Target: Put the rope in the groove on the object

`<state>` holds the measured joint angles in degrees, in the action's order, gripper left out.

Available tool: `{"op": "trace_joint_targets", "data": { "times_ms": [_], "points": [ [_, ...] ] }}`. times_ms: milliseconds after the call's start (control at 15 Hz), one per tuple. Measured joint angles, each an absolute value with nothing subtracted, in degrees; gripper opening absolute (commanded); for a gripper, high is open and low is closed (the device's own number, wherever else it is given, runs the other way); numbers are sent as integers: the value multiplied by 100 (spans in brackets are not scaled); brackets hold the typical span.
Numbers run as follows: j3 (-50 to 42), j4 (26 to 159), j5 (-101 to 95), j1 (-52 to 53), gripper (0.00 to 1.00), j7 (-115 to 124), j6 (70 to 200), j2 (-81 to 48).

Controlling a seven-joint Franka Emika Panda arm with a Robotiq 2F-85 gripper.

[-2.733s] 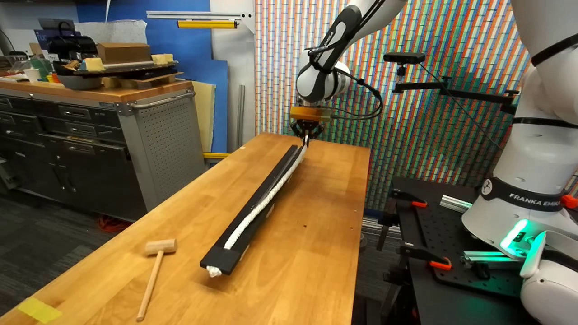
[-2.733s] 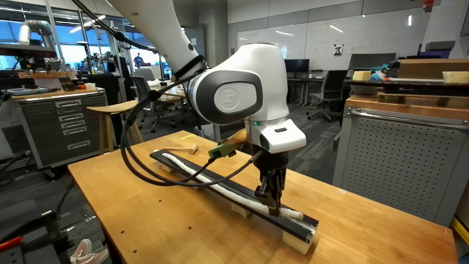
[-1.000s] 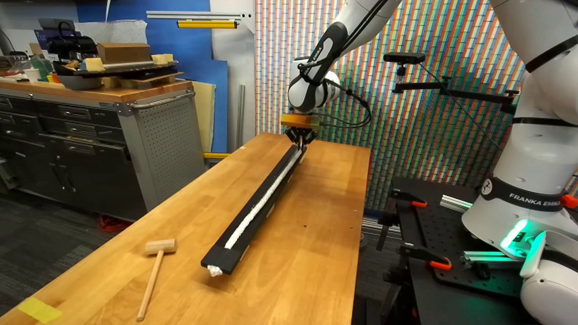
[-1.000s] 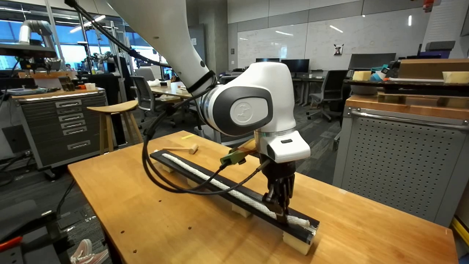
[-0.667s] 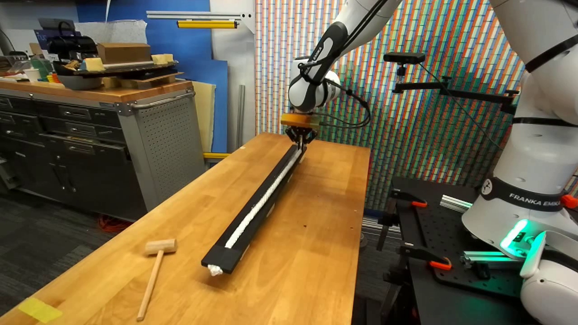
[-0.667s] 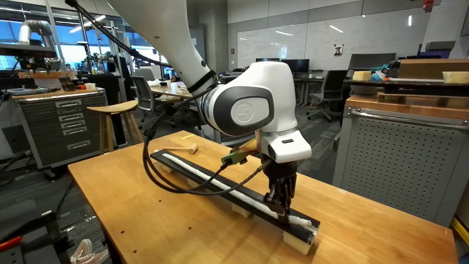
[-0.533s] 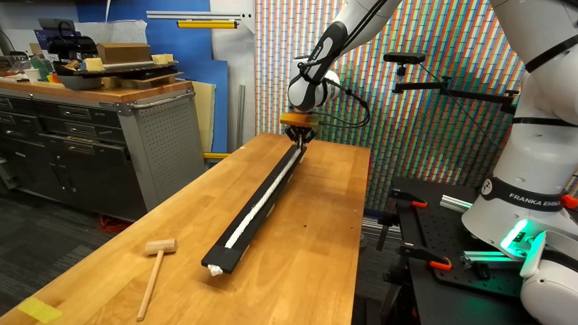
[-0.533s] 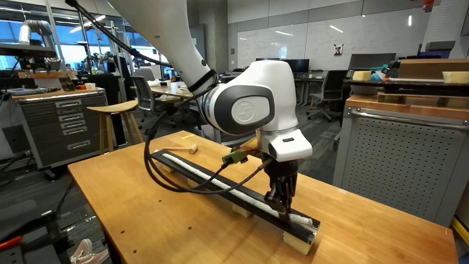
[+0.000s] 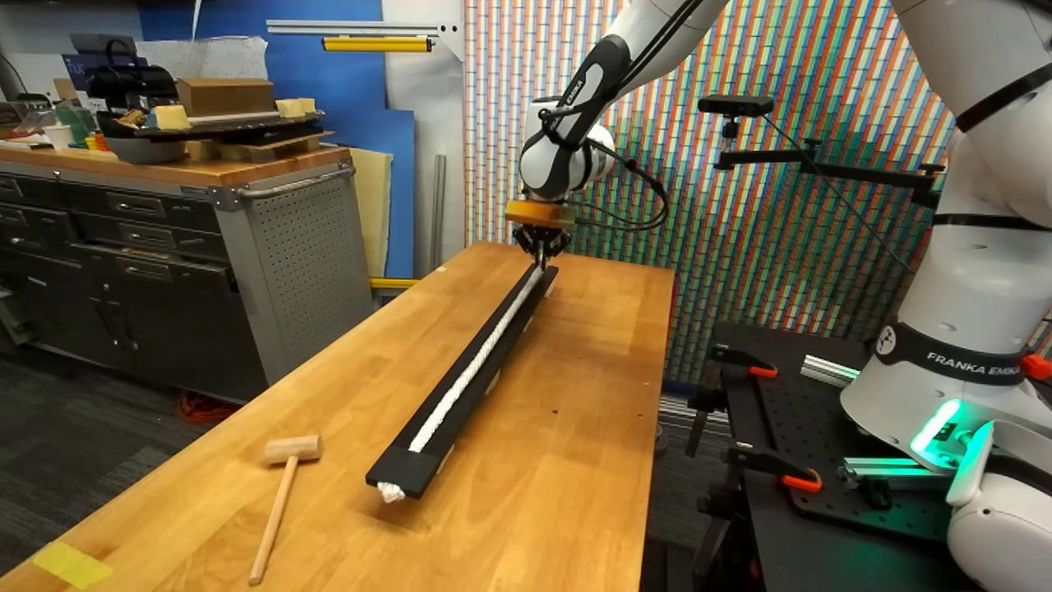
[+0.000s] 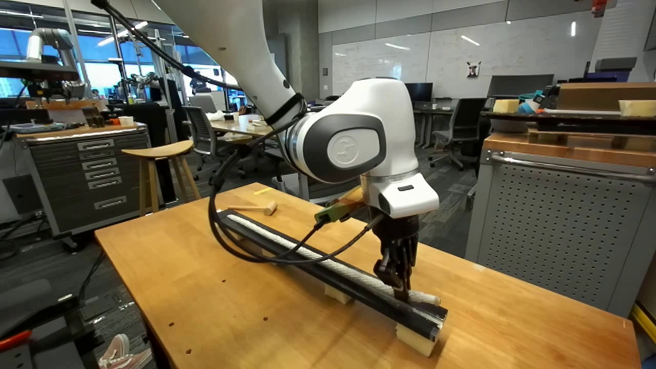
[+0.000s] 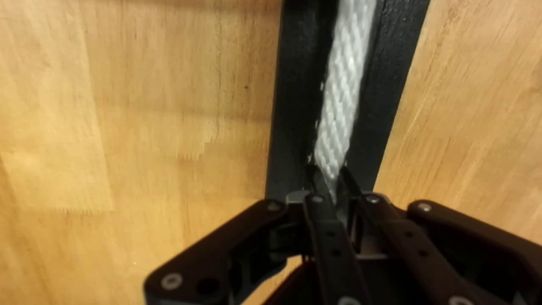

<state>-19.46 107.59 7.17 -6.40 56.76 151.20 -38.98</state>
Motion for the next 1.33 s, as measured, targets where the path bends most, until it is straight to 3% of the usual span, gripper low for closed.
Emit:
{"op": "trace_joint_targets", "data": {
  "times_ms": [400,467,533,733,800,867,1333],
  "points": [
    [-1946,10759,717,-644,3,5676,15120,-3961],
    [-1946,10759,717,-644,7,5676,15120,-3979],
    [-1946,10758,717,-645,3,5676,15120,-3998],
    [-1946,10719,717,-648,3,5676,15120,-4054],
    [-1946,10699,717,-648,35,5676,15118,-4065],
    [-1946,10684,717,-648,36,5676,15118,-4077],
    [-1975,10504,716,-705,88,5677,15120,-4217]
  ]
}}
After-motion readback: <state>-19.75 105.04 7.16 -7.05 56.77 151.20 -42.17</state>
